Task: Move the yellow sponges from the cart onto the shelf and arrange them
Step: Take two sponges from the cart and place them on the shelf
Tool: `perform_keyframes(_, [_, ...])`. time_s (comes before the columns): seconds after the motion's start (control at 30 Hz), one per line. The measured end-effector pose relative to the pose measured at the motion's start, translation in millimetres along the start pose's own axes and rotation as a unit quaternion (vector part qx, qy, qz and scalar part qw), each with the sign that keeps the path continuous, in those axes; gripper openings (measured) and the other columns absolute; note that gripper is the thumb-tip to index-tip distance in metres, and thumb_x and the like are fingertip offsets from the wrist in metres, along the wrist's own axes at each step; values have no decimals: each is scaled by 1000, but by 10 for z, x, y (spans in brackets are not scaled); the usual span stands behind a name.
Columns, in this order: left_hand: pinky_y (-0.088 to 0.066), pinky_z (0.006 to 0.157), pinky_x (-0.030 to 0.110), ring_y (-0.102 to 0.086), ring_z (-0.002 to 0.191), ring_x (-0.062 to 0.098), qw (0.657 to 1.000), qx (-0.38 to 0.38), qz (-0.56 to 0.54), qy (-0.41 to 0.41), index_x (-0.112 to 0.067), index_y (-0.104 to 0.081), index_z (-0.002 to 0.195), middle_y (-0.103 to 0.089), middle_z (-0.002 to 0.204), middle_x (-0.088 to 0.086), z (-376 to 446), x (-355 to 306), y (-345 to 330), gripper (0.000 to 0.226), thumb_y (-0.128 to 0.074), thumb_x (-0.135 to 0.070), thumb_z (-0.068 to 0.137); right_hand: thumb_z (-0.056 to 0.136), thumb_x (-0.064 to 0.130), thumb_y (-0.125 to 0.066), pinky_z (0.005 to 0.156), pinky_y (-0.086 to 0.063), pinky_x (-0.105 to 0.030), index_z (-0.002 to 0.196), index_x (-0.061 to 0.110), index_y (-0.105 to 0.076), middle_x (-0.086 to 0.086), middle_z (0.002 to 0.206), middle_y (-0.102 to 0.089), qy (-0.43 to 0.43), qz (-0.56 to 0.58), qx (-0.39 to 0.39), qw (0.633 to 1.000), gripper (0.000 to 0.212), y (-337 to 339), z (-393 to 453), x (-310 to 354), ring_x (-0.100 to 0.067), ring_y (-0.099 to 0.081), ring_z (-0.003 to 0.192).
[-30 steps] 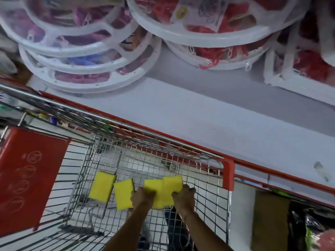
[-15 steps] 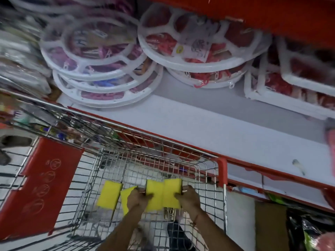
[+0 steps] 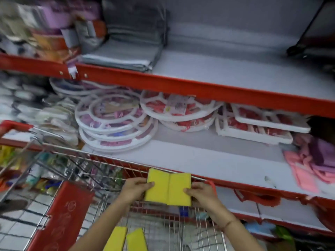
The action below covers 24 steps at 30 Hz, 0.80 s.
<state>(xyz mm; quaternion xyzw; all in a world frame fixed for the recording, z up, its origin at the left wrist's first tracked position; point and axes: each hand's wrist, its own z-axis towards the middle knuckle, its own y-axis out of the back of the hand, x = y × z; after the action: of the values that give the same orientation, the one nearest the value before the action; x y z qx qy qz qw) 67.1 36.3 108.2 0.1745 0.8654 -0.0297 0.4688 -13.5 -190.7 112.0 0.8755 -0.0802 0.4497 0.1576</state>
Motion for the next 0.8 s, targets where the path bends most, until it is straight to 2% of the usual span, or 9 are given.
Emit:
perform_keyframes(0.07, [-61, 75, 37, -74, 88, 23, 1000, 10, -8, -28, -3, -71, 107, -76, 102, 13, -72, -296, 54, 34, -78, -19, 78, 80, 3, -74, 96, -53, -49, 105, -4, -64, -22, 110, -69, 25, 16, 1, 1000, 28, 91, -106, 265, -34, -67, 102])
perform_keyframes(0.13, [-59, 66, 27, -73, 89, 21, 998, 20, -2, -57, -3, -69, 109, -75, 107, 13, -138, -589, 87, 37, -77, -23, 78, 81, 6, -73, 94, -53, -52, 107, -1, -63, -24, 113, -68, 42, 23, 10, 999, 28, 201, -236, 551, -36, -66, 104])
perform_keyframes(0.27, [-56, 55, 17, -75, 85, 17, 994, 41, -3, -105, -5, -70, 106, -75, 107, 11, -269, -1122, 134, 35, -77, -26, 79, 85, 6, -69, 69, -59, -30, 119, -4, -57, -27, 115, -66, 93, 39, 25, 995, 37, 436, -481, 1092, -33, -66, 92])
perform_keyframes(0.37, [-58, 55, 16, -76, 80, 14, 988, 58, 2, -142, 1, -70, 105, -76, 105, 12, -346, -1491, 138, 35, -76, -24, 80, 84, 10, -70, 74, -59, -32, 116, -3, -59, -26, 114, -68, 128, 46, 27, 990, 36, 616, -597, 1426, -34, -68, 93])
perform_keyframes(0.47, [-58, 56, 18, -76, 75, 14, 982, 74, -3, -171, 0, -72, 96, -78, 93, 11, -392, -1805, 134, 29, -75, -24, 80, 84, 14, -71, 66, -60, -24, 113, -3, -63, -22, 111, -72, 151, 42, 49, 986, 35, 778, -658, 1714, -28, -72, 90])
perform_keyframes(0.63, [-56, 53, 21, -68, 62, 20, 974, 86, -15, -209, 3, -74, 96, -70, 71, 10, -459, -2488, 105, 34, -76, -25, 78, 85, 15, -69, 53, -56, -16, 101, 5, -70, -4, 76, -78, 199, 56, 77, 975, 18, 1041, -694, 2296, -11, -73, 64])
perform_keyframes(0.73, [-60, 77, 33, -68, 79, 23, 968, 86, -20, -236, 8, -69, 99, -70, 83, 12, -458, -2921, 50, 40, -76, -25, 79, 84, 15, -70, 52, -56, -16, 98, 5, -71, -5, 76, -78, 216, 76, 71, 971, 17, 1198, -660, 2642, -11, -74, 64])
perform_keyframes(0.77, [-62, 79, 33, -71, 79, 22, 967, 80, -21, -242, 6, -69, 98, -74, 83, 11, -454, -3051, 18, 37, -76, -25, 79, 83, 16, -71, 52, -57, -17, 98, 4, -71, -5, 78, -79, 217, 82, 63, 971, 18, 1245, -629, 2746, -12, -75, 66])
perform_keyframes(0.8, [-63, 70, 27, -74, 74, 19, 966, 72, -17, -248, 3, -70, 96, -76, 80, 9, -441, -3200, -23, 33, -77, -25, 79, 83, 16, -71, 52, -57, -17, 96, 4, -71, -4, 78, -79, 220, 87, 56, 970, 18, 1301, -585, 2861, -12, -75, 66])
